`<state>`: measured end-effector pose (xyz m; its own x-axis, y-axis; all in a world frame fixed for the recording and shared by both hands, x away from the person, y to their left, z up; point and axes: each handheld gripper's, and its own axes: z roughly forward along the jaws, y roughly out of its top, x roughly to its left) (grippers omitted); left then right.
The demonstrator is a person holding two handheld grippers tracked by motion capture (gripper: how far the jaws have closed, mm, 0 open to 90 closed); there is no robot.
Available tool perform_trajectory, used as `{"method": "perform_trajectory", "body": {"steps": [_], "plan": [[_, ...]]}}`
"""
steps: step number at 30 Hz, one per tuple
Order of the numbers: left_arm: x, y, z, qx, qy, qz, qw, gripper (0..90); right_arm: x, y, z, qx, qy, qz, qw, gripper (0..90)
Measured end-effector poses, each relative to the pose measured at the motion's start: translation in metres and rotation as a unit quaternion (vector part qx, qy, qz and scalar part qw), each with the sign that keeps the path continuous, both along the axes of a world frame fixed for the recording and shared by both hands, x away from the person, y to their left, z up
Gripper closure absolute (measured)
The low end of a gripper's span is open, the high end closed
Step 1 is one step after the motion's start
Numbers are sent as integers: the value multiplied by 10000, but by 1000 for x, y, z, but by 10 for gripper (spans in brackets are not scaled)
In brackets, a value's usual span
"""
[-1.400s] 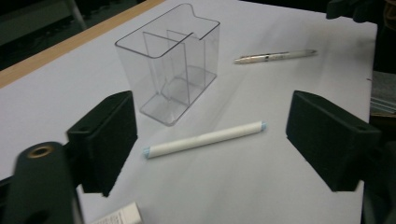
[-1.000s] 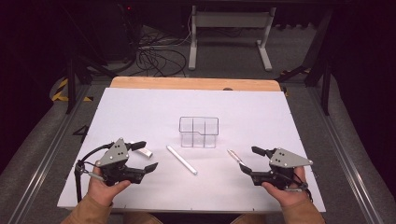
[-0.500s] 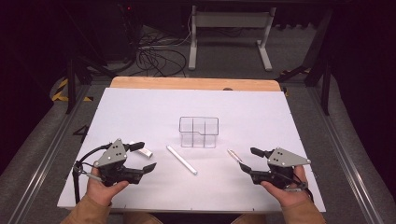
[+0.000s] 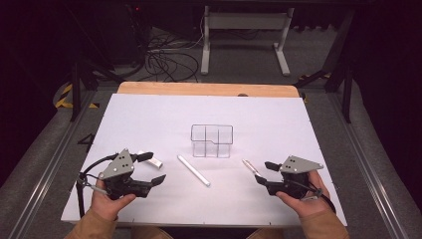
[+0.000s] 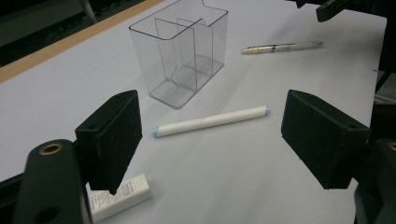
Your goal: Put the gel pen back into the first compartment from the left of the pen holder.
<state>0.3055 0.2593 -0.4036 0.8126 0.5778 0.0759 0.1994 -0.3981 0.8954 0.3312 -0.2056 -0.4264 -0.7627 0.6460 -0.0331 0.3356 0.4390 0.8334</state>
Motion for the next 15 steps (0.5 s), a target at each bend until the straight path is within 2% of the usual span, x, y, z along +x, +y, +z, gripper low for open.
{"method": "perform_trajectory", "body": {"steps": [5, 11, 15], "plan": [[0, 0, 0, 17, 4, 7, 10000, 213, 2, 0, -2, -501, 142, -27, 9986, 421], [-1, 0, -1, 40, 10, 13, 10000, 213, 3, -2, -7, -949, 422, -148, 9945, 448], [-1, 0, -1, 60, 2, 9, 10000, 212, 3, -4, -11, -1134, 541, -190, 9919, 454]]}}
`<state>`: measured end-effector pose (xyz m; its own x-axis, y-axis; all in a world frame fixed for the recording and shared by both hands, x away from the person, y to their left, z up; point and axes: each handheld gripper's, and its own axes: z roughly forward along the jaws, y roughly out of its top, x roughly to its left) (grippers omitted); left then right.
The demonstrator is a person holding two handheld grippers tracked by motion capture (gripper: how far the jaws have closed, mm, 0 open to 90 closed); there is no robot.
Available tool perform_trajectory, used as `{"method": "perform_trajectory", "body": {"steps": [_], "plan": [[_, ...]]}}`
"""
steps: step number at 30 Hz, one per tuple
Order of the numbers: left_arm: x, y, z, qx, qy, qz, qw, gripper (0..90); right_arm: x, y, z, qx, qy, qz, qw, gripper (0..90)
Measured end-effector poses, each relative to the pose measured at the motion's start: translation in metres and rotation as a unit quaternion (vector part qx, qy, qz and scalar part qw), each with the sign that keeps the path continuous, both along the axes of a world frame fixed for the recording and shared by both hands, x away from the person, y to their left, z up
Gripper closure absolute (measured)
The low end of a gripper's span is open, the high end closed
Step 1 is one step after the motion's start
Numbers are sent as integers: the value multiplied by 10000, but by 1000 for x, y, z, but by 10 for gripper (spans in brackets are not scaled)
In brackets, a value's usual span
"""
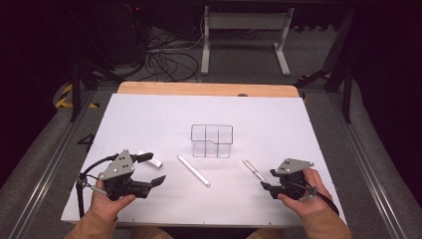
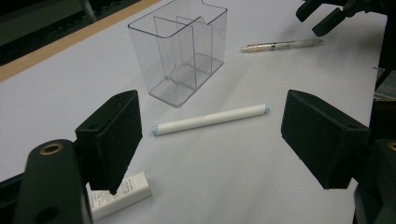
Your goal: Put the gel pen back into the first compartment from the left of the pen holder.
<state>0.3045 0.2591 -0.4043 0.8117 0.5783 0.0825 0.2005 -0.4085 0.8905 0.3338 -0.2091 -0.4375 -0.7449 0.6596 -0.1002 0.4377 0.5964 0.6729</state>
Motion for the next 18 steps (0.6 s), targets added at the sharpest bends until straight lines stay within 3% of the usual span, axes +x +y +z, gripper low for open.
{"method": "perform_trajectory", "body": {"steps": [7, 18], "plan": [[-1, -1, 0, 55, 6, 0, 10000, 213, -1, -2, -8, -386, 274, -25, 9989, 477], [-1, 2, 0, -11, -32, 71, 10000, 221, -2, -6, -12, -589, 592, -203, 9963, 634]]}}
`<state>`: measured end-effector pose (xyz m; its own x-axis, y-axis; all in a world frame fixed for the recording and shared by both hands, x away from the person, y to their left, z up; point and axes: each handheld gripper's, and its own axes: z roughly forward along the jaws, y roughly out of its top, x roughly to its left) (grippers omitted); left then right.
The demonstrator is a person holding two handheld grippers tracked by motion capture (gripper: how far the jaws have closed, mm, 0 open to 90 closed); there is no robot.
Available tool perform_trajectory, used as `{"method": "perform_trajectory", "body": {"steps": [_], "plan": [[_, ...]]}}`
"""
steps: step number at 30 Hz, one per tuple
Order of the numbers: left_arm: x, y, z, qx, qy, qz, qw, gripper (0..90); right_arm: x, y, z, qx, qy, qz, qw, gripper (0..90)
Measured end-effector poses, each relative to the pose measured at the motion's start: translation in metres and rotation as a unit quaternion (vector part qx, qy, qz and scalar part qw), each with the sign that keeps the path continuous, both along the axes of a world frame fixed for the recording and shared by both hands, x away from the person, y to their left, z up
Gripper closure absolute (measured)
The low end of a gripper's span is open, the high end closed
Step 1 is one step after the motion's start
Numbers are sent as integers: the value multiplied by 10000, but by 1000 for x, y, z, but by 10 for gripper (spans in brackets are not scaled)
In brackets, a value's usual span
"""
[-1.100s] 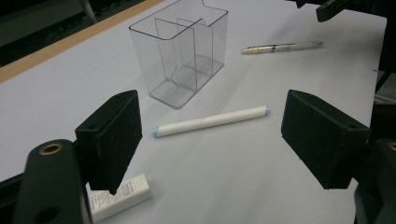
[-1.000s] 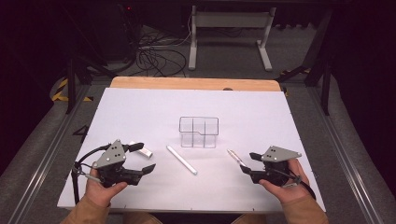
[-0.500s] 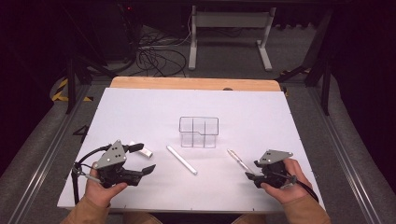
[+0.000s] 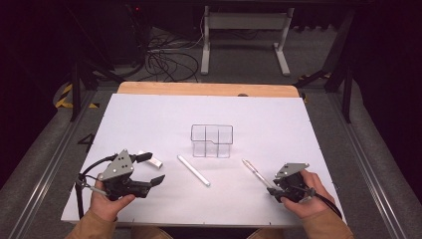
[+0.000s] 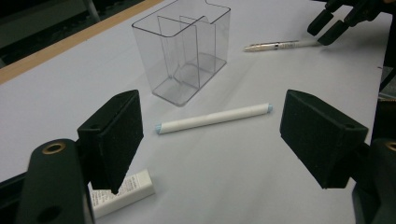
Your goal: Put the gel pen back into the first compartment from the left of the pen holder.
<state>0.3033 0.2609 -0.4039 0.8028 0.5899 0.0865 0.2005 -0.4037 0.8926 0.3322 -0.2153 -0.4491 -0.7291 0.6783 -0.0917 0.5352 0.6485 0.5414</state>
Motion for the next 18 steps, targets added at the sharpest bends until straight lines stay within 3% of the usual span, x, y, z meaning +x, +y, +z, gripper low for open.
{"method": "perform_trajectory", "body": {"steps": [8, 18], "plan": [[0, -2, -1, 38, 20, -42, 10000, 220, 0, -1, -3, -68, 115, -108, 9999, 697], [-1, -2, -1, 62, 5, -43, 10000, 221, 1, 1, -5, 26, 113, -158, 9998, 771]]}}
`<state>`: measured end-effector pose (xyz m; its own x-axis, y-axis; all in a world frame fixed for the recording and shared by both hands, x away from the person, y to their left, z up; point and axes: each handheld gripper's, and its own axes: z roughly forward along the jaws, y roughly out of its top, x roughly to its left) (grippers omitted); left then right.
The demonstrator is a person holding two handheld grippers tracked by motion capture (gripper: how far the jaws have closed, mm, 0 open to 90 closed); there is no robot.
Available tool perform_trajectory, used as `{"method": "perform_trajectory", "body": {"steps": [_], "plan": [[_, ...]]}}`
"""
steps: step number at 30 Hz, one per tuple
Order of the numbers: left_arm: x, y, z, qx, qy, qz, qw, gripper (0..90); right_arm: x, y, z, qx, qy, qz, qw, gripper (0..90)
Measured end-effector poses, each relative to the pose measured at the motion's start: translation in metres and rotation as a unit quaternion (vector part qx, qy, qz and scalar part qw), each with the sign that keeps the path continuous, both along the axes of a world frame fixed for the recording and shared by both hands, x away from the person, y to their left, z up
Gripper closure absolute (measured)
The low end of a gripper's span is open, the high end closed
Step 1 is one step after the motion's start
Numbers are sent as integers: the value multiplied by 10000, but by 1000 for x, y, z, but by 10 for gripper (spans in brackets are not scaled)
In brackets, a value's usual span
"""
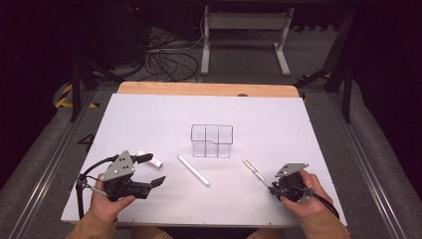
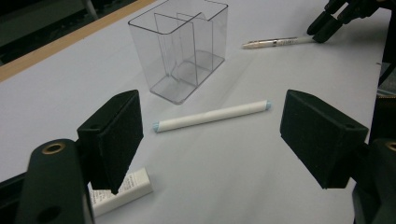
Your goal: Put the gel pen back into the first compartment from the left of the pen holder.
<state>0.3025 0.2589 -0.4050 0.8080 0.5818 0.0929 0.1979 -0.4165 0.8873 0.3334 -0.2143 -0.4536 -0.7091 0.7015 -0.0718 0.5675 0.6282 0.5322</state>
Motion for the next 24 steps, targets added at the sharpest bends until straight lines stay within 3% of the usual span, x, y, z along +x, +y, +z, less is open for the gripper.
{"method": "perform_trajectory", "body": {"steps": [14, 24], "plan": [[-1, 0, 0, 16, -33, -24, 10000, 221, -1, 0, 0, 96, -35, -76, 9999, 806], [-2, 0, 0, 8, -33, -17, 10000, 221, -8, -2, 22, 449, -296, -69, 9985, 811]]}}
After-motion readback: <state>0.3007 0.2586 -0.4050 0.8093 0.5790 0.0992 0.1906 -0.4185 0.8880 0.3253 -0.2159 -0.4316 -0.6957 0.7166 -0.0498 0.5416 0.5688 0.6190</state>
